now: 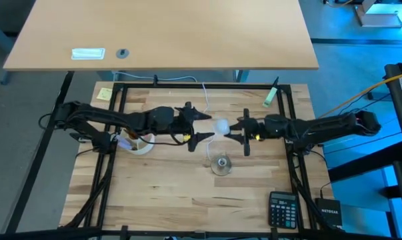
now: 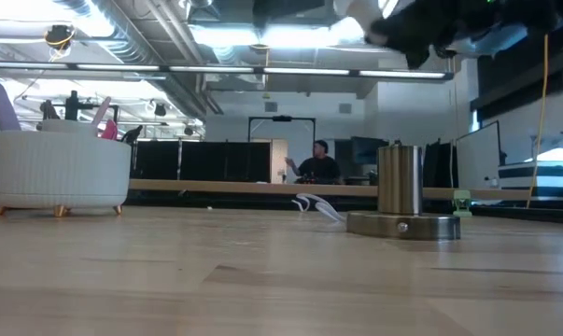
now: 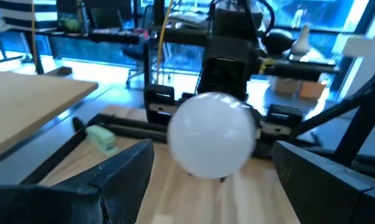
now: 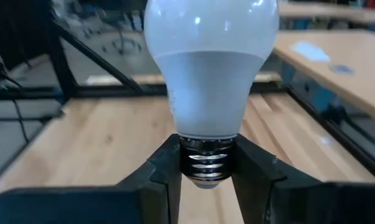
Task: Screw lightbulb
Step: Insert the lightbulb into the lamp
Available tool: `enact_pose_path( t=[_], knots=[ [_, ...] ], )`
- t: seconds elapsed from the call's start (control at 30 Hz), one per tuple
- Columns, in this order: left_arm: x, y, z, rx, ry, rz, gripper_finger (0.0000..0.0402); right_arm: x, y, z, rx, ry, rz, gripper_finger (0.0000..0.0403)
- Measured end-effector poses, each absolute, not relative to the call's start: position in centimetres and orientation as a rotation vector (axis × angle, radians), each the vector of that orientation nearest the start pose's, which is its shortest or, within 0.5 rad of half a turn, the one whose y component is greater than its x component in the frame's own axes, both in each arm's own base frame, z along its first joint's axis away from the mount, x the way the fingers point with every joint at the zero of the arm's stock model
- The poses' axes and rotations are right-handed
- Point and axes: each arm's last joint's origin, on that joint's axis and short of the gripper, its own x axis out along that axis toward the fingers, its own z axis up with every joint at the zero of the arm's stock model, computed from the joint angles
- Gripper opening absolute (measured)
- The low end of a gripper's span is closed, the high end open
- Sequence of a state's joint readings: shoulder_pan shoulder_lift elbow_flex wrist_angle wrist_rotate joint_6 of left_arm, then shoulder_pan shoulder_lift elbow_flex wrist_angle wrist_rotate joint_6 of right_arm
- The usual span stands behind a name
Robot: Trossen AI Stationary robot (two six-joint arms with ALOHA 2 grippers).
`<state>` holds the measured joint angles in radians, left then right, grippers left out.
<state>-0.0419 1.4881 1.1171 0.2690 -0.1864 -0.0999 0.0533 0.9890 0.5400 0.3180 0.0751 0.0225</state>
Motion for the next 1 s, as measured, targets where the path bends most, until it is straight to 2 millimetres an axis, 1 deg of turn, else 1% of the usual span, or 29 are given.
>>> enact_pose_path(
  t=[0.1, 0.2, 0.33, 0.43, 0.6, 0.8, 0.9, 1.0],
  knots=[
    [34.7, -1.7, 32.6, -0.108, 0.042, 0.117, 0.0318, 21.7, 2.1, 26.7, 0.013, 0.049, 0.003, 0.0109],
    [35.1, -2.5, 32.8, -0.114, -0.022, 0.088, 0.0318, 21.9, 2.8, 27.4, 0.004, -0.029, 0.016, 0.0109],
    [35.8, -3.4, 32.7, -0.102, -0.108, 0.059, 0.0318, 22.7, 3.1, 27.0, 0.001, -0.056, -0.002, 0.0109],
    [36.2, -3.7, 32.7, -0.074, -0.163, 0.053, 0.0318, 23.3, 3.2, 27.0, 0.009, -0.097, 0.017, 0.0109],
    [36.5, -3.7, 32.3, -0.07, -0.16, 0.053, 0.0318, 24.2, 3.5, 26.8, 0.013, -0.119, 0.029, 0.0109],
    [36.6, -3.3, 32.3, -0.065, -0.161, 0.062, 0.0318, 25.8, 3.7, 26.4, 0.006, -0.083, 0.037, 0.0109],
    [36.6, -3.5, 32.2, -0.045, -0.144, 0.056, 0.0318, 26.0, 3.8, 26.4, 0.006, -0.092, 0.04, 0.0109],
    [36.6, -3.7, 32.1, -0.043, -0.13, 0.049, 0.0318, 26.0, 3.8, 27.0, 0.012, -0.141, 0.044, 0.0109]
  ],
)
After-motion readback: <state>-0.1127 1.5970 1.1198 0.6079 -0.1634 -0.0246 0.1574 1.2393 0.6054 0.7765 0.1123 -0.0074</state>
